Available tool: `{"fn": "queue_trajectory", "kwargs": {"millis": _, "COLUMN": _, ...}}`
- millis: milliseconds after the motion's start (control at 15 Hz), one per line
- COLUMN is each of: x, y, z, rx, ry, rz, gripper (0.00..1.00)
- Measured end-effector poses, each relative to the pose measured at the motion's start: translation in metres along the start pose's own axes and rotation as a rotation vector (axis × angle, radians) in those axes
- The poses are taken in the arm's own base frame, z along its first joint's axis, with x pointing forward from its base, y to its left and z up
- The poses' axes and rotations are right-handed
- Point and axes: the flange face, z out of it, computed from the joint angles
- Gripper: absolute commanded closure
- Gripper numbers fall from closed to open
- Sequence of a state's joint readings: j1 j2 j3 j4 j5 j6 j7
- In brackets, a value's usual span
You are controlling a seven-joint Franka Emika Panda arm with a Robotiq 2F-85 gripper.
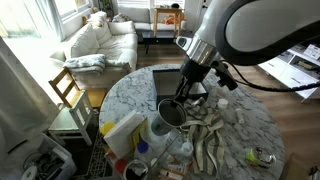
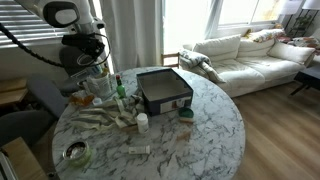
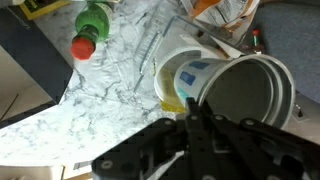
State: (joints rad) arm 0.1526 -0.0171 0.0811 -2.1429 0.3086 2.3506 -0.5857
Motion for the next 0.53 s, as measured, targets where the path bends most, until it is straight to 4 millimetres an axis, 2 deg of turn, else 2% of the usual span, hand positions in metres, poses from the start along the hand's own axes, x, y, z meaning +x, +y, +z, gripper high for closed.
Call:
{"fn": "queue_trajectory", "kwargs": {"millis": 267, "x": 0.005, "y": 0.003, "z": 0.019, "rx": -0.038, "ry": -0.056, "rz": 0.075, "gripper": 0.99}}
{"fn": "queue_trajectory", "kwargs": {"millis": 533, "x": 0.016, "y": -0.002, "z": 0.037, "rx": -0.058, "ry": -0.084, "rz": 0.156, "gripper": 0.99}}
